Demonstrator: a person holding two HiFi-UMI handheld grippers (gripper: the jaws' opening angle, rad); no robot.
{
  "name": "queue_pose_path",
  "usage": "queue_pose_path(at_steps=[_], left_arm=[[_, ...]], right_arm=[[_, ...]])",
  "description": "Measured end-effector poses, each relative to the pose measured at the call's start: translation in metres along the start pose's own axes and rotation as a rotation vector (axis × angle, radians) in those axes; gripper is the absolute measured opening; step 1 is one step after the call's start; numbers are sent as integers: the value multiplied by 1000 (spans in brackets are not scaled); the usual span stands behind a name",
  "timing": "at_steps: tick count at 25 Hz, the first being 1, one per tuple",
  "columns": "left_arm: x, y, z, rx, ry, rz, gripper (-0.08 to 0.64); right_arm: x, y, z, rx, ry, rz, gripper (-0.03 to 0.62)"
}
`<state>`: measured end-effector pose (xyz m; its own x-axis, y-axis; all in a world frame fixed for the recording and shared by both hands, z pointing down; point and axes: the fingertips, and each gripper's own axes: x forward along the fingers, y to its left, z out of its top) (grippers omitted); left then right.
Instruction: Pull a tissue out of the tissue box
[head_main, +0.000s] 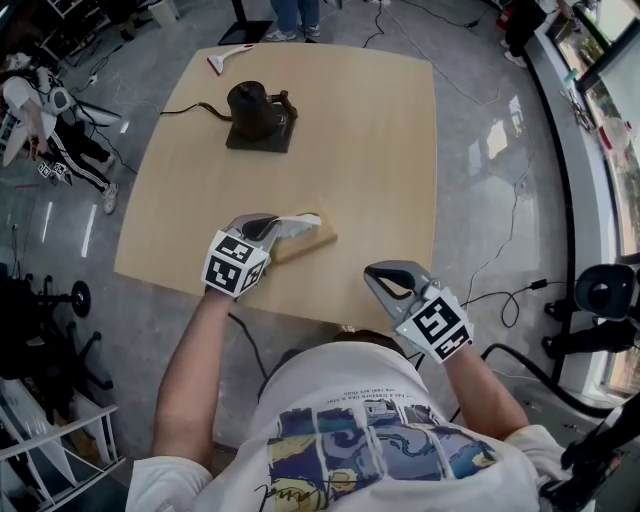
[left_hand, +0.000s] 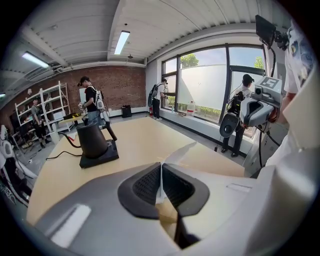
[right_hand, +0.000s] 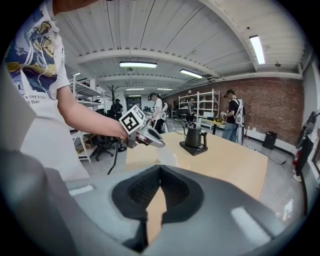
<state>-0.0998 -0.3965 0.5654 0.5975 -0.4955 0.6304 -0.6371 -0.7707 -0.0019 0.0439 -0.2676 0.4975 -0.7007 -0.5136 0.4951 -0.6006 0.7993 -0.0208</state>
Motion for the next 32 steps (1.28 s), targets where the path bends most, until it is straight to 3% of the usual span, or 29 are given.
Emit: queue_pose_path(at_steps=[17, 28, 32], left_arm=[[-69, -17, 22, -7, -174, 11, 8], [-150, -54, 34, 9, -301, 6, 8], [-185, -75, 42, 55, -359, 11, 8]], right_arm=[[-1, 45, 10, -23, 3, -43, 3], [0, 93, 19, -29, -11, -66, 3], [-4, 110, 21, -25, -17, -80, 3]])
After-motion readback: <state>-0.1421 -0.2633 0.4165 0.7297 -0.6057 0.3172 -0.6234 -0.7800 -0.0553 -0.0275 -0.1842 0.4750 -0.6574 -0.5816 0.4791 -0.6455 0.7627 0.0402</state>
